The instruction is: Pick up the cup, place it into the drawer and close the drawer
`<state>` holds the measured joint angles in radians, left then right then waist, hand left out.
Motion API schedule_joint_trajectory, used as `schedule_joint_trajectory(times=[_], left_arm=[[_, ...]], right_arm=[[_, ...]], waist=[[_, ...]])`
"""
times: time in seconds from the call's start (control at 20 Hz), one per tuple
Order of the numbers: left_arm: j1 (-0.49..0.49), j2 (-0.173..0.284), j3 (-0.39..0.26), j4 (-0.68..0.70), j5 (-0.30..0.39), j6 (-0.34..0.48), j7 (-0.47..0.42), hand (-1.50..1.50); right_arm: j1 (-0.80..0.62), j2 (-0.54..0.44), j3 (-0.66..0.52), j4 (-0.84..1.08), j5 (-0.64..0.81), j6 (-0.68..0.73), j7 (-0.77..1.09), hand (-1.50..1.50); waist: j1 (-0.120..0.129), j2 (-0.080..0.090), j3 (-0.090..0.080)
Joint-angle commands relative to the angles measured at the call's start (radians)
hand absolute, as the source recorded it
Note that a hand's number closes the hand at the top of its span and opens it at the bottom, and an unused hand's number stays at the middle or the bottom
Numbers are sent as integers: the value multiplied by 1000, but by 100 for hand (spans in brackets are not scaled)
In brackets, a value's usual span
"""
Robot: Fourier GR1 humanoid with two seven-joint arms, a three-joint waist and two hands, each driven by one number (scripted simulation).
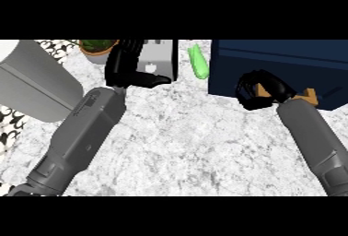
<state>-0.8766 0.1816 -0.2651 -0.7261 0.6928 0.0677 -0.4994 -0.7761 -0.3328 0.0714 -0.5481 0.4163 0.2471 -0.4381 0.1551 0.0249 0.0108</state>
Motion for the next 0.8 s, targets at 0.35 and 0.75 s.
schedule_joint_trajectory(times=[0.35, 0.75], left_arm=[[50, 28, -10, -46, 14, -71, 21, -150], [79, 44, -11, -60, 11, -87, 12, -150]], right_arm=[[-160, -140, -112, 21, -56, -5, 73, 150], [-151, -169, -127, -18, -97, 65, 84, 150]], waist=[[62, 25, -7], [75, 24, -9]])
